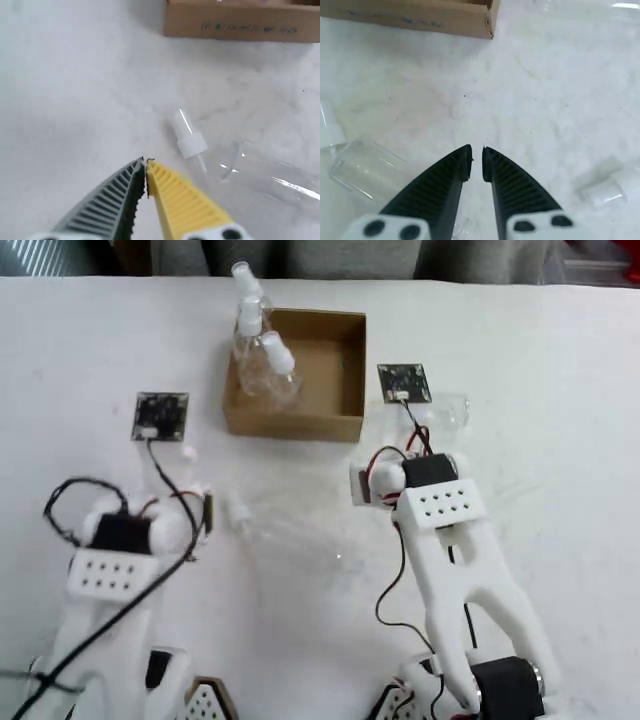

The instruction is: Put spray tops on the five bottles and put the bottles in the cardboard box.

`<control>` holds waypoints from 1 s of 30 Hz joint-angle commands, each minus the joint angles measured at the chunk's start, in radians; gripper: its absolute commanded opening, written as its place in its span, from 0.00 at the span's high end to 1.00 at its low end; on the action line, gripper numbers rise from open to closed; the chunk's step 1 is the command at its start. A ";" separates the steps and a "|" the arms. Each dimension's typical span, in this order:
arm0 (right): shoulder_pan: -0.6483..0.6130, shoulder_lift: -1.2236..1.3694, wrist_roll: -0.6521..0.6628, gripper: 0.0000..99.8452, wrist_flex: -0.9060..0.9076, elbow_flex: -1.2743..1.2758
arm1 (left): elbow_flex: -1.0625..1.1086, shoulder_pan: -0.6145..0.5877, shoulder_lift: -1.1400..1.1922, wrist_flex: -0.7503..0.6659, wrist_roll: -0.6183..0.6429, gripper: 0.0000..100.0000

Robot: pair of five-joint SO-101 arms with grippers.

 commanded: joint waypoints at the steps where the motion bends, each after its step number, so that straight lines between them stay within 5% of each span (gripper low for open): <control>1: 0.013 -0.036 0.009 0.98 -0.015 -0.008 | -0.069 0.022 0.137 -0.094 0.075 0.97; 10: 0.010 -0.036 0.051 0.98 -0.016 -0.009 | -0.064 0.054 0.297 -0.222 0.166 0.79; 30: 0.012 -0.036 0.057 0.98 -0.016 -0.008 | -0.152 0.096 0.638 -0.264 0.348 0.80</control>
